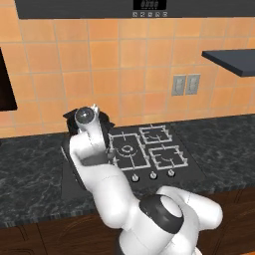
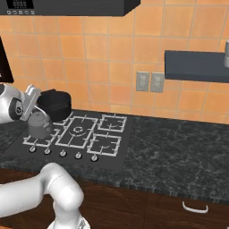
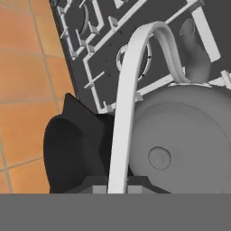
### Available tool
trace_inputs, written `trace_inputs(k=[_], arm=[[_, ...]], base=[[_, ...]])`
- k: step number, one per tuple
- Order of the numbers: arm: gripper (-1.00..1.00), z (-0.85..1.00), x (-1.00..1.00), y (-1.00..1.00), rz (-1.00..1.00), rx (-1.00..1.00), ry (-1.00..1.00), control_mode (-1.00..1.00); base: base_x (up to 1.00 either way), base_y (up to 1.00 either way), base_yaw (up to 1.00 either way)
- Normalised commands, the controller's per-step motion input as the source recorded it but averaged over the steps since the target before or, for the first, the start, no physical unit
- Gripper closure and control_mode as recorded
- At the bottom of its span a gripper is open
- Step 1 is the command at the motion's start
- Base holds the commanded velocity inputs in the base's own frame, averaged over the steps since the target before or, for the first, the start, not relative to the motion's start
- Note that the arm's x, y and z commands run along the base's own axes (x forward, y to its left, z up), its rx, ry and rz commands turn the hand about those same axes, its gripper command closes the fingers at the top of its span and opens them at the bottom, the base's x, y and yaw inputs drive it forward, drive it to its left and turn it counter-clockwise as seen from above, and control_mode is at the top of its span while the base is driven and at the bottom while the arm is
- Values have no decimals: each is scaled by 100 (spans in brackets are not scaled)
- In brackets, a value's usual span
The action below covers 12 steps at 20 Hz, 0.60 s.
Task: Pick the kettle from the counter and place it on a stove burner. Then turn the burner on.
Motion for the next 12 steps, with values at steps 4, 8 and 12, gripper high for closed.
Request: trace_inputs(k=[4, 8, 12], arm=[[100, -17, 16, 72, -30, 19, -6, -100], [100, -16, 15, 80, -29, 8, -1, -100], [100, -6, 4, 82, -30, 3, 0, -100]], base=[[0, 0, 0], [0, 0, 0], [0, 0, 0]])
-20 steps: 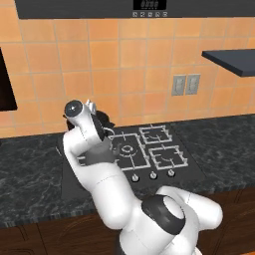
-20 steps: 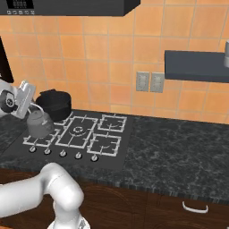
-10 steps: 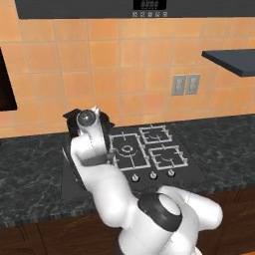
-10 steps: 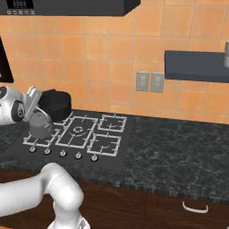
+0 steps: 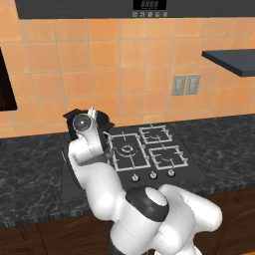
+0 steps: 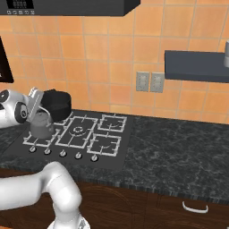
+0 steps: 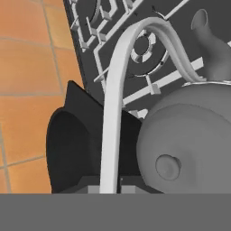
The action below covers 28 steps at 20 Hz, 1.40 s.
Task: Pick the kettle from the counter and place it on a stove burner. Then turn the burner on.
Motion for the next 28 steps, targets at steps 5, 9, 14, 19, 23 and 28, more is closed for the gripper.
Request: trace_inputs(k=[5, 9, 14, 19, 23, 28], arm=[[100, -19, 0, 76, -28, 0, 0, -100], [-100, -23, 0, 64, -28, 0, 0, -100], [-100, -13, 0, 49, -27, 0, 0, -100], [-100, -18, -4, 49, -27, 0, 0, -100], [-100, -27, -18, 48, -28, 0, 0, -100], [-100, -45, -10, 36, -26, 0, -7, -100]], base=[[0, 0, 0], [0, 0, 0], [0, 0, 0], [0, 0, 0], [0, 0, 0], [0, 0, 0]])
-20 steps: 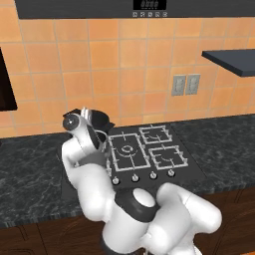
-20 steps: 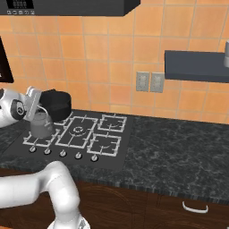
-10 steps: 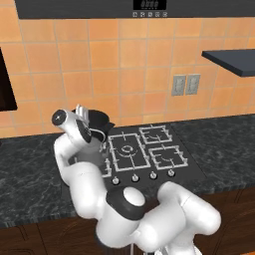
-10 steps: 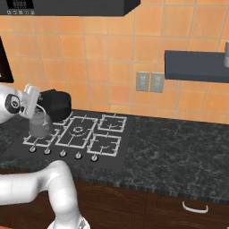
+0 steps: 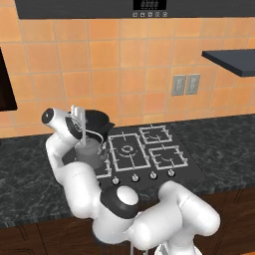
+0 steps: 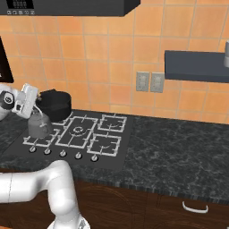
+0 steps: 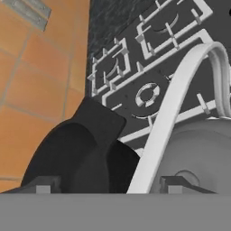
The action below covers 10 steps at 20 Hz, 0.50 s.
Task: Pick the kettle from the counter and place it on a stove burner. Then turn the burner on.
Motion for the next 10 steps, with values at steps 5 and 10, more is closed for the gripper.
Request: trace_inputs(k=[5, 10], arm=[[-100, -44, -11, 30, -23, 0, -11, -100], [-100, -63, -21, 26, -22, 0, -13, -100]], base=[[0, 0, 0], [0, 0, 0]])
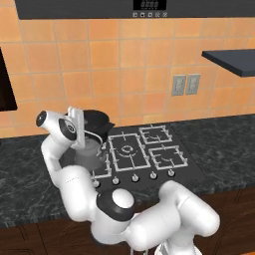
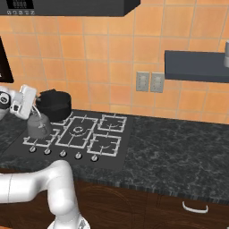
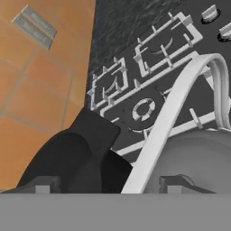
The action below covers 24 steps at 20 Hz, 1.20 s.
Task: Pick the kettle from the counter and place it on a stove burner. Then turn the burner on.
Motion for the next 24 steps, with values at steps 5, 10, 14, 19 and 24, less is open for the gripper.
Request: trace_inputs(k=[5, 10, 14, 19, 24], arm=[[-100, -65, -23, 7, -18, 0, -17, -100], [-100, -63, -30, 3, -14, -1, -17, -100], [-100, -65, -28, 17, -14, -3, -15, -100], [-100, -52, -30, 24, -14, -3, -14, -100], [-100, -3, -28, 44, -16, -1, -9, -100]], base=[[0, 0, 0], [0, 0, 0], [0, 0, 0], [0, 0, 0], [0, 0, 0]])
